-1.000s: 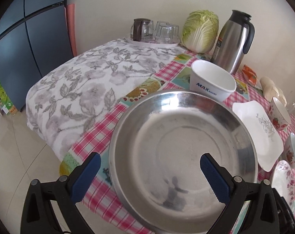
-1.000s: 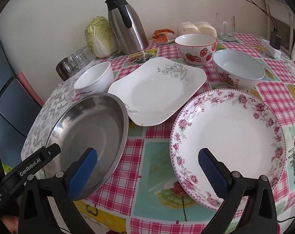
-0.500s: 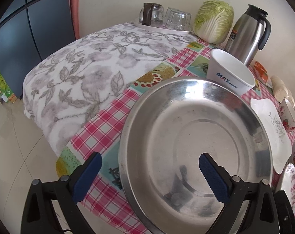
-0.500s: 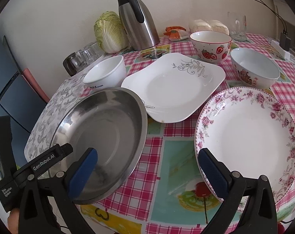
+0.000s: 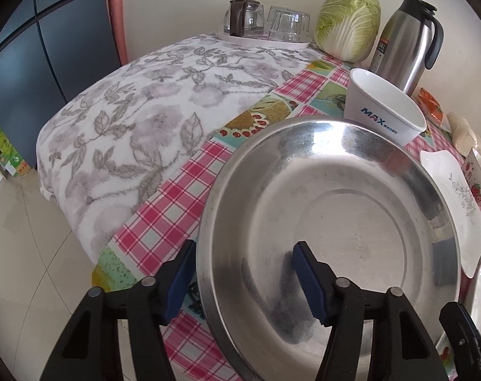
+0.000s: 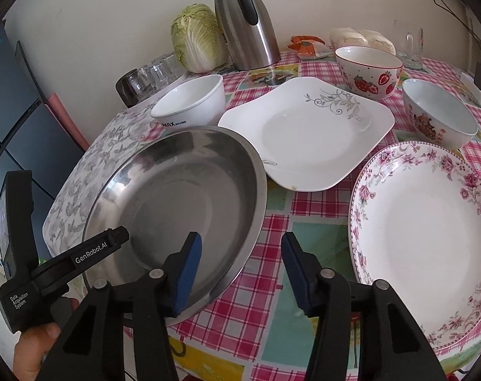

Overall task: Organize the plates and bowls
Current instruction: 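Move the left tool to the steel basin rim and close on it, then lift the steel basin with the left tool, set it beside the white square bowl, open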

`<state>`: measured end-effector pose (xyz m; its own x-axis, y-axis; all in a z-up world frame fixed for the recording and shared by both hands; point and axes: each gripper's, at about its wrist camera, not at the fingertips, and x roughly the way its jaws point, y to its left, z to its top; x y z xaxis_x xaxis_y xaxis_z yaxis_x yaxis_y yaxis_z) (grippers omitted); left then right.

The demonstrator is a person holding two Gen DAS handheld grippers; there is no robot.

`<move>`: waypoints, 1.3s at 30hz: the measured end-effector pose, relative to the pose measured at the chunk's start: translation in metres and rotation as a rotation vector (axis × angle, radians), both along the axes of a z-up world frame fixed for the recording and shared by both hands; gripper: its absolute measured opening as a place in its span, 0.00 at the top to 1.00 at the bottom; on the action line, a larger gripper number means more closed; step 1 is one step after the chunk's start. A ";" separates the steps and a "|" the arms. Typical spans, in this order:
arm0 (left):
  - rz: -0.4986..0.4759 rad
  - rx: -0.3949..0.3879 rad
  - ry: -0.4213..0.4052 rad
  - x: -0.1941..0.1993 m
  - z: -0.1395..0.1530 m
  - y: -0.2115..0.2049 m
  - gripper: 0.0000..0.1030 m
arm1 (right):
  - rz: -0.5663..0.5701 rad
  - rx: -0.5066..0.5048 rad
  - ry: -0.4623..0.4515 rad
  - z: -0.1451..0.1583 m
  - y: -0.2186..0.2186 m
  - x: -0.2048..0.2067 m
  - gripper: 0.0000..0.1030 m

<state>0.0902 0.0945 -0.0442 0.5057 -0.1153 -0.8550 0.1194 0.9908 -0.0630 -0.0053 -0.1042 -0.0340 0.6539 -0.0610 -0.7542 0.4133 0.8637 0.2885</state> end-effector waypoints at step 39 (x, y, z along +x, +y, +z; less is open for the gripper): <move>0.047 -0.069 -0.068 -0.024 0.037 0.019 0.73 | 0.079 -0.018 -0.073 0.035 -0.003 -0.012 0.80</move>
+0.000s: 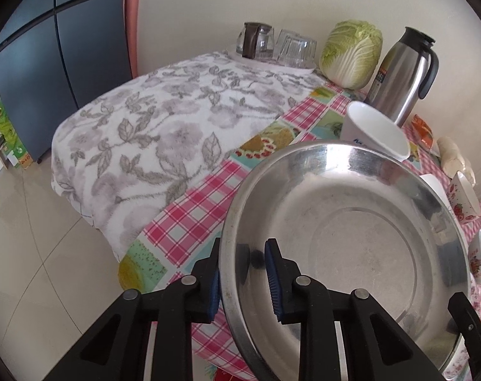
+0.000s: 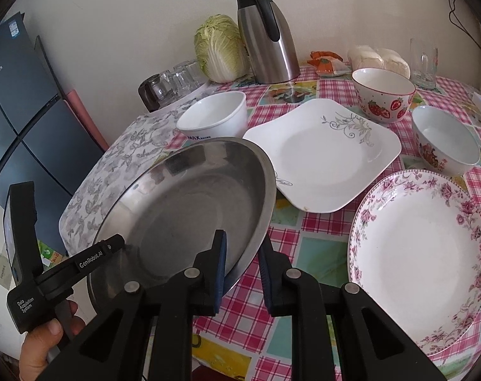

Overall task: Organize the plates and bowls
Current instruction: 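Lift the steel basin with the left tool, set it beside the white square bowl, open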

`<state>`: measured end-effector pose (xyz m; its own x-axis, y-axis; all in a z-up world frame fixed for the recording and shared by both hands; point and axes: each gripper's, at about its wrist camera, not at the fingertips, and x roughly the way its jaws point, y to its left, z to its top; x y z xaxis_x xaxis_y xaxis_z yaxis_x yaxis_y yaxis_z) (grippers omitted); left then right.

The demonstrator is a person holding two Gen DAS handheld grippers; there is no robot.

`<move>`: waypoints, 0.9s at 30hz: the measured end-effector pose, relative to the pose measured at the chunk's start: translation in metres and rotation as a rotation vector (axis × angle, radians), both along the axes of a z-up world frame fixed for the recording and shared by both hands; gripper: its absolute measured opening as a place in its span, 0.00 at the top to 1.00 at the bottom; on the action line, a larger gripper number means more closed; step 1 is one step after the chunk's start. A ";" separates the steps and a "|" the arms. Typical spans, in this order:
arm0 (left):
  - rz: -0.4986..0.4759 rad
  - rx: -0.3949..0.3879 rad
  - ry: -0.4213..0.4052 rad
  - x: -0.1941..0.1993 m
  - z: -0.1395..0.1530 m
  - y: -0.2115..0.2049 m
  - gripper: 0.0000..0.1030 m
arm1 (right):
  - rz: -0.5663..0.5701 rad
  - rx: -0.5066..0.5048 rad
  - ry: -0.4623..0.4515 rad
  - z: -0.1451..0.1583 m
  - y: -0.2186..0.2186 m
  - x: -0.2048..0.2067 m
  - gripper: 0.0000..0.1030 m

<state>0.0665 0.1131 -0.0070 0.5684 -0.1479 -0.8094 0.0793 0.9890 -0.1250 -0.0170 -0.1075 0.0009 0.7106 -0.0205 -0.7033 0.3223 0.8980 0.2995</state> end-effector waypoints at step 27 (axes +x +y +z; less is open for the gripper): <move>-0.231 -0.010 -0.063 0.001 0.059 -0.177 0.73 | -0.259 0.024 -0.148 0.040 -0.148 -0.053 0.79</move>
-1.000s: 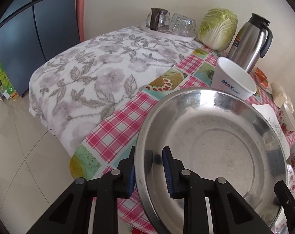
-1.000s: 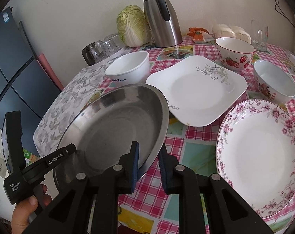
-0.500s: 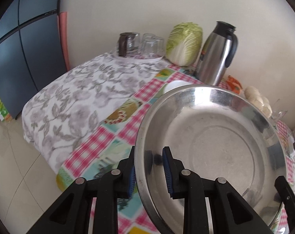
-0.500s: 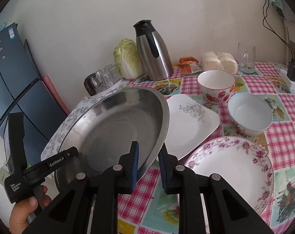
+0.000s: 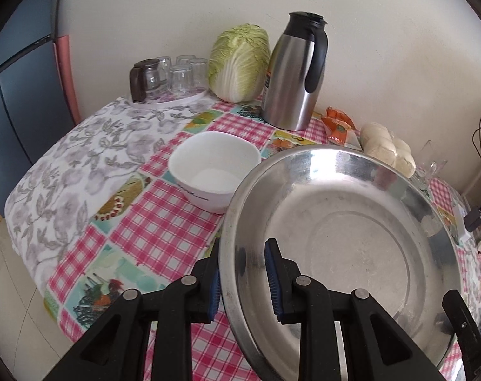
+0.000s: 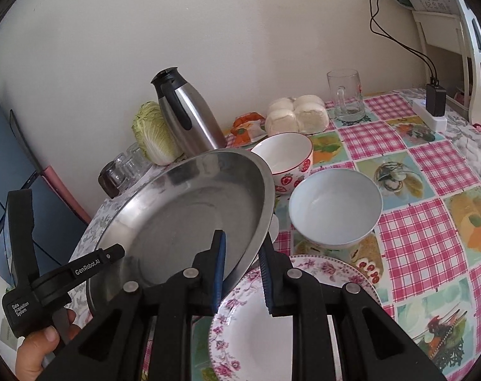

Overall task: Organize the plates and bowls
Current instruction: 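Lift the steel basin with the left tool, set it beside the white square bowl, open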

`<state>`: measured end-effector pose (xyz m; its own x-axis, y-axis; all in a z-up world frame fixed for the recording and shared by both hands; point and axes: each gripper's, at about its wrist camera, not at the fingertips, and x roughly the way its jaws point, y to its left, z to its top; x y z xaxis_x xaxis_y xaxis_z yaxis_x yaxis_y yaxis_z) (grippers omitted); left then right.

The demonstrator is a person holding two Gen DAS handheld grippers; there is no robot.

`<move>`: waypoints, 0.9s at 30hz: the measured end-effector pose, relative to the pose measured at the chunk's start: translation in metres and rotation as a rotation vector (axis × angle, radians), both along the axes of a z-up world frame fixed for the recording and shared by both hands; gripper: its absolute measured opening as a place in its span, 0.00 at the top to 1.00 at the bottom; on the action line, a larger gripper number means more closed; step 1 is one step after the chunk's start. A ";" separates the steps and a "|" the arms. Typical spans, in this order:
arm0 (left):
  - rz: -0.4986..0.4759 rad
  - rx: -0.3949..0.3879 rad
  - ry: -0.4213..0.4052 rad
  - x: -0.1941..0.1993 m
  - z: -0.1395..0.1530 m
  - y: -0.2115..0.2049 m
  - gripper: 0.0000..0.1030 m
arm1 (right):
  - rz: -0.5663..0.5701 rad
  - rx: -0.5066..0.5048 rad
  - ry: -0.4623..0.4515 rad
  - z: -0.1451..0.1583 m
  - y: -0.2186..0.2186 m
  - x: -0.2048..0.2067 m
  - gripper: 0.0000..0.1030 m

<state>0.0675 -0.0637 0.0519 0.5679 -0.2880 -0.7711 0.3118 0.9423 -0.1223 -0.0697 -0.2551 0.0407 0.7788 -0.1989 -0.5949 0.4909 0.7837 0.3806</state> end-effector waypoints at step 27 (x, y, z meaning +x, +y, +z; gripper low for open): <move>0.009 -0.023 0.108 0.044 -0.052 -0.004 0.73 | 0.027 -0.010 0.161 -0.055 -0.012 0.055 0.79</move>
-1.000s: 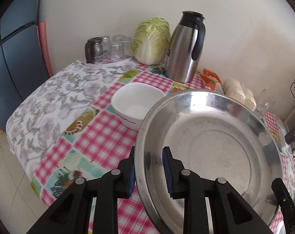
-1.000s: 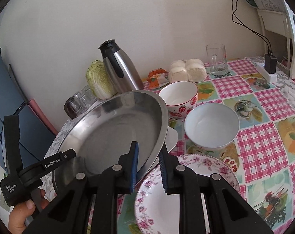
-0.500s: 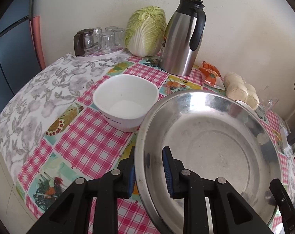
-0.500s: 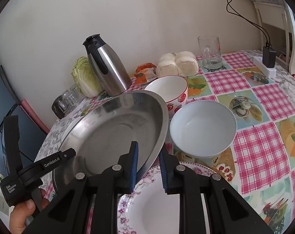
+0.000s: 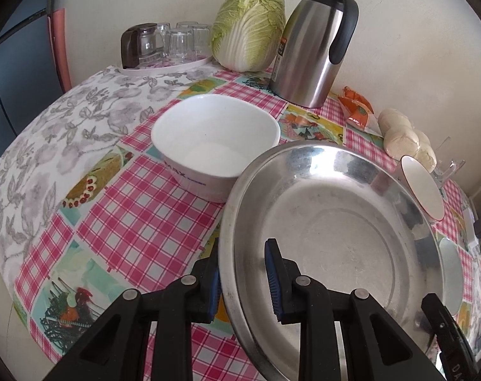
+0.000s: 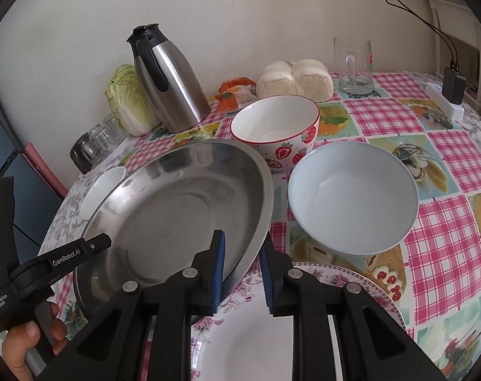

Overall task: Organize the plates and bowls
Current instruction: 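Lift the steel basin with the left tool, set it beside the white square bowl, open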

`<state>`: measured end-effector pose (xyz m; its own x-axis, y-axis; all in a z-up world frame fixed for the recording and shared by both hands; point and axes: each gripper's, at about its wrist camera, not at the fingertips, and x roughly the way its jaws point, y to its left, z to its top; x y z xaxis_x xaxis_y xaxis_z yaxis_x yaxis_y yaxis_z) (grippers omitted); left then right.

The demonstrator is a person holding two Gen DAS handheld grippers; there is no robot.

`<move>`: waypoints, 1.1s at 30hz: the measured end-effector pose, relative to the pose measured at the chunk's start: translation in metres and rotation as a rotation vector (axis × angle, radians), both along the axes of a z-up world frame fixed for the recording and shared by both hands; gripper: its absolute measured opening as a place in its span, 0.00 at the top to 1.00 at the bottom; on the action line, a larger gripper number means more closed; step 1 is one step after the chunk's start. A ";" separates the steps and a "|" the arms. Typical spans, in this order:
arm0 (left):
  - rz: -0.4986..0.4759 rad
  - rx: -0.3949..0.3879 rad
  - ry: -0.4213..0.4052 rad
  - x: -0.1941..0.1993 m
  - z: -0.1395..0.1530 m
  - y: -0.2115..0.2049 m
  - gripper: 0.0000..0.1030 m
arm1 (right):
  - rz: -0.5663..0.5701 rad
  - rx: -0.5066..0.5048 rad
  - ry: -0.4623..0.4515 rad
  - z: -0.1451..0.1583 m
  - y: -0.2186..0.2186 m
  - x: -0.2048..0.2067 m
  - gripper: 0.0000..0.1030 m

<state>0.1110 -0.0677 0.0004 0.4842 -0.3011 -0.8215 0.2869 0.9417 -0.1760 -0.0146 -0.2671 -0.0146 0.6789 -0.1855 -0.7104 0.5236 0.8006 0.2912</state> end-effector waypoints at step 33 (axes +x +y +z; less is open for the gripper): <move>-0.064 0.021 0.002 -0.007 0.016 -0.010 0.36 | -0.017 -0.045 0.059 0.005 0.000 0.000 0.65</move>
